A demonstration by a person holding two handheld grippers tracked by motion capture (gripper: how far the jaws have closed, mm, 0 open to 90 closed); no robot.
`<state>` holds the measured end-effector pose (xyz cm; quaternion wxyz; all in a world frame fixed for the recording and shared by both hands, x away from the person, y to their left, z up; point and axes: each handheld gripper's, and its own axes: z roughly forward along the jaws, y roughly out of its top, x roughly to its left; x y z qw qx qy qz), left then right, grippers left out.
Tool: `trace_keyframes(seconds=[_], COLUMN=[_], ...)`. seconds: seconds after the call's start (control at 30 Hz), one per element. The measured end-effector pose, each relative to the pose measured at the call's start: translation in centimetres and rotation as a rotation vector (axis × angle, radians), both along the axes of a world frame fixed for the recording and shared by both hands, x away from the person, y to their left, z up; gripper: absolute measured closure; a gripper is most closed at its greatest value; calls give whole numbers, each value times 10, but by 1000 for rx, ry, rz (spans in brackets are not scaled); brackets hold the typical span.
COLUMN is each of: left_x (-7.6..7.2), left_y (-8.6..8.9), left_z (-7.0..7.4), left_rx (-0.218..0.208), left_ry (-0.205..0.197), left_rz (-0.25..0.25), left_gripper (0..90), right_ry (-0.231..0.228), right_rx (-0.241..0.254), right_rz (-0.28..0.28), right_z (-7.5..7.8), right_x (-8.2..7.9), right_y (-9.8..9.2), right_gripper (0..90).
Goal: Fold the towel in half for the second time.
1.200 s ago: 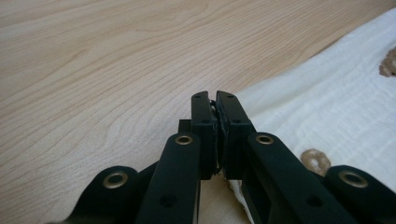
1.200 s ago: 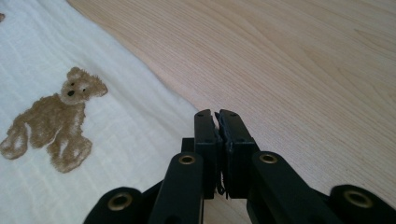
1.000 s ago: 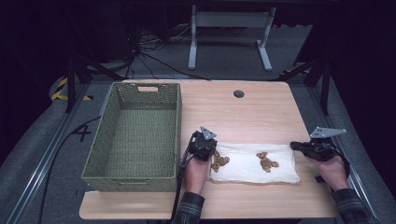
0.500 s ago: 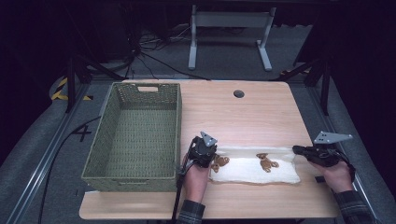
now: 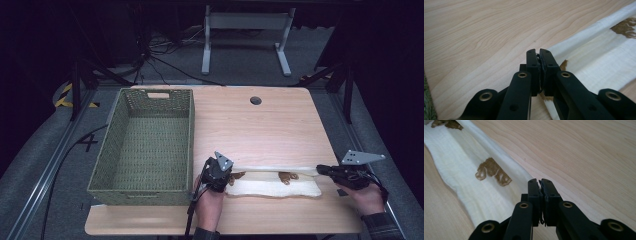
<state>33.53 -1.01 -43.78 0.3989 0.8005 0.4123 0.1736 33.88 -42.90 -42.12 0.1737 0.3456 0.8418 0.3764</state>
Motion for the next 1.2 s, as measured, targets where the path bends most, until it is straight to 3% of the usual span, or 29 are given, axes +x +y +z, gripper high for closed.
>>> trace_keyframes(seconds=[0.27,0.6,0.83,1.1,1.2], left_x=[-15,-35,-45,-53,-55], left_y=[4,10,11,9,9], left_z=[3,-5,-8,-14,-12], left_rx=[-7,-21,-8,1,-13], left_ry=[-6,12,16,48,46], left_rz=[-15,-37,-52,-77,-77], left_gripper=[868,868,867,859,818], right_ry=[5,1,28,57,64], right_rx=[-3,-20,-27,-32,-13], right_rz=[17,42,53,57,62], right_z=[-1,-2,-7,-11,-11], right_x=[-15,-32,-36,-43,-44], right_y=[0,2,3,1,-1], right_gripper=[863,863,861,848,791])
